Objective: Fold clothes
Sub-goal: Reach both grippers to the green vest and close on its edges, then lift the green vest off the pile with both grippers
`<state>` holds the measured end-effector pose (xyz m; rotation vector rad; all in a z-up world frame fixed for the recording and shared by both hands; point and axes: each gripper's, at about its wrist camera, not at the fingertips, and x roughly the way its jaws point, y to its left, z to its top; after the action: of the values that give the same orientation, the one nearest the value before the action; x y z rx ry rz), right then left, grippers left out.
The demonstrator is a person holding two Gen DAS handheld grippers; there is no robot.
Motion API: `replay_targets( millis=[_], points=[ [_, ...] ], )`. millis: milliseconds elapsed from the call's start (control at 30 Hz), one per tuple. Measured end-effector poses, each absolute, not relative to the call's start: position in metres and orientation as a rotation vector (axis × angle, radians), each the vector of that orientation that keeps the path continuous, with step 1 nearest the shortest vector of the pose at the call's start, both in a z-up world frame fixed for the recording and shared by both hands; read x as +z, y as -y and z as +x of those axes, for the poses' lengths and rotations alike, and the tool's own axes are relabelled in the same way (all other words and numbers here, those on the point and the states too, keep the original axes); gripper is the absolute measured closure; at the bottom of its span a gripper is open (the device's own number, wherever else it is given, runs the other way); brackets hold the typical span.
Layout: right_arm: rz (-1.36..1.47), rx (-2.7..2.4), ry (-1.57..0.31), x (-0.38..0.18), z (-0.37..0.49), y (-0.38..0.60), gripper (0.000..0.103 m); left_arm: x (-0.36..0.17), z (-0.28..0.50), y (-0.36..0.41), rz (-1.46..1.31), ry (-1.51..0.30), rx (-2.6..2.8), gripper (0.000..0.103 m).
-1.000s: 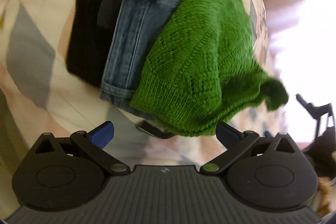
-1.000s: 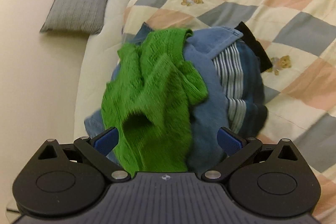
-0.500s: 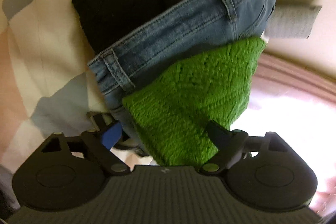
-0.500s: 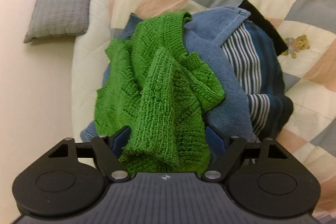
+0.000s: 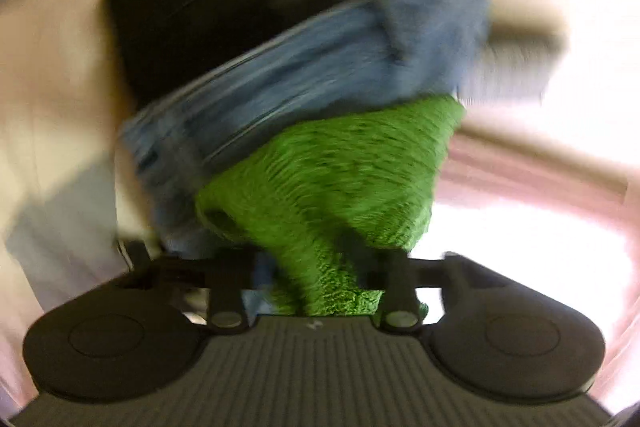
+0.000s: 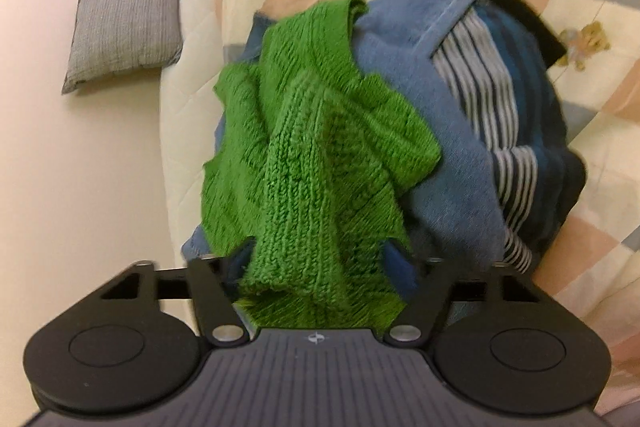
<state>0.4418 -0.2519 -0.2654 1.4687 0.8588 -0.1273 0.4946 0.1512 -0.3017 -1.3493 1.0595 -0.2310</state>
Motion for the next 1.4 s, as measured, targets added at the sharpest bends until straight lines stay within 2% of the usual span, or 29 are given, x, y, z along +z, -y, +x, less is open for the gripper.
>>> replay_targets(
  millis=[67, 200, 233, 267, 300, 433, 600, 733, 900, 1167, 1400],
  points=[
    [1.517, -0.109, -0.870, -0.274, 0.437, 0.253, 0.093, -0.287, 0.504, -0.152, -1.243, -1.048, -0.248, 0.092],
    [1.538, -0.110, -0.879, -0.280, 0.416, 0.258, 0.094, -0.280, 0.522, -0.152, -1.115, -1.088, -0.205, 0.082],
    [1.551, -0.110, -0.880, -0.282, 0.408, 0.260, 0.094, -0.280, 0.526, -0.152, -1.093, -1.099, -0.200, 0.082],
    [1.567, -0.111, -0.879, -0.285, 0.401, 0.263, 0.094, -0.275, 0.530, -0.150, -1.070, -1.093, -0.211, 0.093],
    [1.591, -0.109, -0.869, -0.286, 0.393, 0.266, 0.094, -0.263, 0.533, -0.148, -1.029, -1.065, -0.238, 0.093],
    [1.669, -0.033, -0.746, -0.276, 0.357, 0.282, 0.095, -0.181, 0.545, -0.122, -0.741, -0.905, -0.404, 0.094],
    [1.690, 0.095, -0.516, -0.233, 0.314, 0.301, 0.095, -0.074, 0.534, -0.079, -0.507, -0.693, -0.587, 0.095],
    [1.646, 0.147, -0.370, -0.187, 0.274, 0.325, 0.095, -0.006, 0.501, -0.044, -0.440, -0.542, -0.749, 0.095],
    [1.538, 0.185, -0.170, -0.114, 0.191, 0.360, 0.095, 0.062, 0.424, 0.008, -0.427, -0.401, -0.912, 0.095],
    [1.312, 0.171, 0.009, -0.004, 0.022, 0.406, 0.095, 0.089, 0.298, 0.076, -0.483, -0.436, -1.076, 0.094],
    [1.255, 0.021, -0.012, 0.018, -0.092, 0.443, 0.095, 0.038, 0.220, 0.117, -0.491, -0.636, -1.118, 0.094]
  ],
)
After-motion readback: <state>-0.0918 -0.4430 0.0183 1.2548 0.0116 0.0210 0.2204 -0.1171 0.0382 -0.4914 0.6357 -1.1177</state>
